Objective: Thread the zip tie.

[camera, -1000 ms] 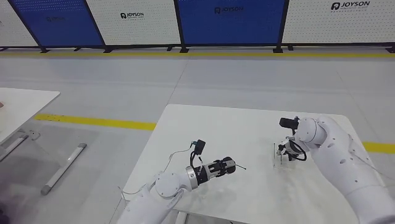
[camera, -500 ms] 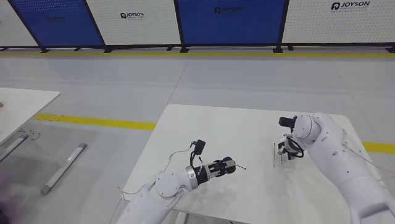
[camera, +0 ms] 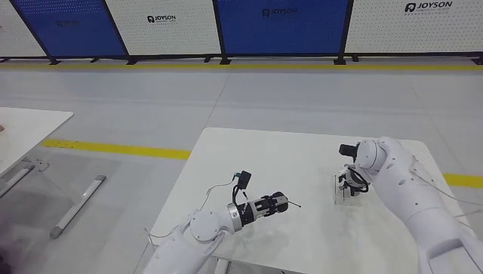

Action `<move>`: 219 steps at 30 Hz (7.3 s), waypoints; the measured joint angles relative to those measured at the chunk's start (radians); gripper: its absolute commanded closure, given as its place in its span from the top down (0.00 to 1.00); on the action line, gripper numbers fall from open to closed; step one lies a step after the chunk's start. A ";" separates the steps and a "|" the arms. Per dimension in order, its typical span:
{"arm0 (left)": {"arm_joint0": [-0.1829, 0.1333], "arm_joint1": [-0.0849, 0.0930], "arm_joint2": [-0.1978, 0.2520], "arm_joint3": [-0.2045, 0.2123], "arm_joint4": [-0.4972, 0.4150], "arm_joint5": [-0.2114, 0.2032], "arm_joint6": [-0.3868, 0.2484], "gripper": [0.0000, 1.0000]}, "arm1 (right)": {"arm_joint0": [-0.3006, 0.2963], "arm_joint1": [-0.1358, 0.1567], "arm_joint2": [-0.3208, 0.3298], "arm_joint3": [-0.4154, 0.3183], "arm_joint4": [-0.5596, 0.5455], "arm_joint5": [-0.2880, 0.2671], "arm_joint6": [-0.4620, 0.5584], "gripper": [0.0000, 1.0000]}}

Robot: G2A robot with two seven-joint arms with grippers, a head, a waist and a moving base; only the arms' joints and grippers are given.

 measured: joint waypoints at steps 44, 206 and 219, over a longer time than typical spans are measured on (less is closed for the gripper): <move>0.000 0.000 0.000 0.000 0.000 0.000 0.000 0.00 | 0.044 -0.069 0.014 0.162 -0.013 -0.092 -0.050 0.00; 0.000 0.000 0.000 0.000 0.000 0.000 0.000 0.00 | -1.145 0.313 0.927 -1.381 0.132 -0.402 -0.739 0.00; 0.000 0.000 0.000 0.000 0.000 0.000 0.000 0.00 | -1.145 0.313 0.927 -1.381 0.132 -0.402 -0.739 0.00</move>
